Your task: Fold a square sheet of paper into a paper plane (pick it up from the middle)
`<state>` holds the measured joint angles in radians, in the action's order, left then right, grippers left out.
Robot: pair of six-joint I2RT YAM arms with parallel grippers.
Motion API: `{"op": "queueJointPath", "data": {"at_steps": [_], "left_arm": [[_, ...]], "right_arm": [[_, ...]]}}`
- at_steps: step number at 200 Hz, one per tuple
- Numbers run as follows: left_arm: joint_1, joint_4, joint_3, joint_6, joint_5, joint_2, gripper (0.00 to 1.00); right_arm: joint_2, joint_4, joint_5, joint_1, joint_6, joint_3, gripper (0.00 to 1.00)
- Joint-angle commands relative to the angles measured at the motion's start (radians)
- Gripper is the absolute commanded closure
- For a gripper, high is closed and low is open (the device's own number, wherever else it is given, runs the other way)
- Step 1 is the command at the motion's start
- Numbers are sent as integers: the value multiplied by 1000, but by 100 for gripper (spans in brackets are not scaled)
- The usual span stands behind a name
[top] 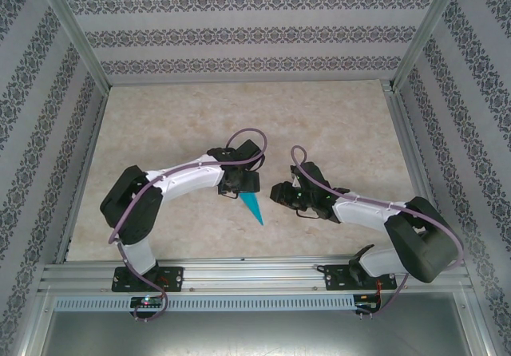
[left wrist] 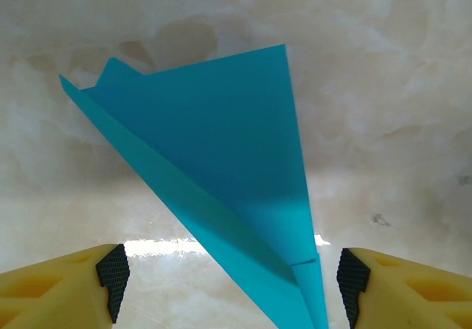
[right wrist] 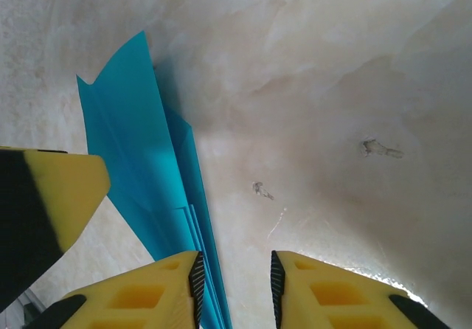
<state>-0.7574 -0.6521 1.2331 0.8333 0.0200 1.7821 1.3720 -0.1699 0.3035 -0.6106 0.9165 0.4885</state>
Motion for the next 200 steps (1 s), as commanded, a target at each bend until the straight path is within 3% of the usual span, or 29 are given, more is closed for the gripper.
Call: {"op": "queueJointPath", "data": {"at_steps": [1,29,66,97,138,200], "left_arm": [[-5,-55,35,25,26,30,22],[2,-68,22,32,36,29,27],[31,7,-88,55,36,-77,49],[48,35,-135,52,17,-120,62],[52,51,-163,42,7,-135,72],[53,52,-172,32,5,-135,73]], "right_arm": [[29,-32,28,-1,-20,4,67],[67,-31,54,-9,-34,34,65],[108,7,68,-28,-68,85,62],[147,17,84,-33,-82,121,61],[195,-8,134,-44,-103,161,56],[312,-40,223,-60,-113,231,54]]}}
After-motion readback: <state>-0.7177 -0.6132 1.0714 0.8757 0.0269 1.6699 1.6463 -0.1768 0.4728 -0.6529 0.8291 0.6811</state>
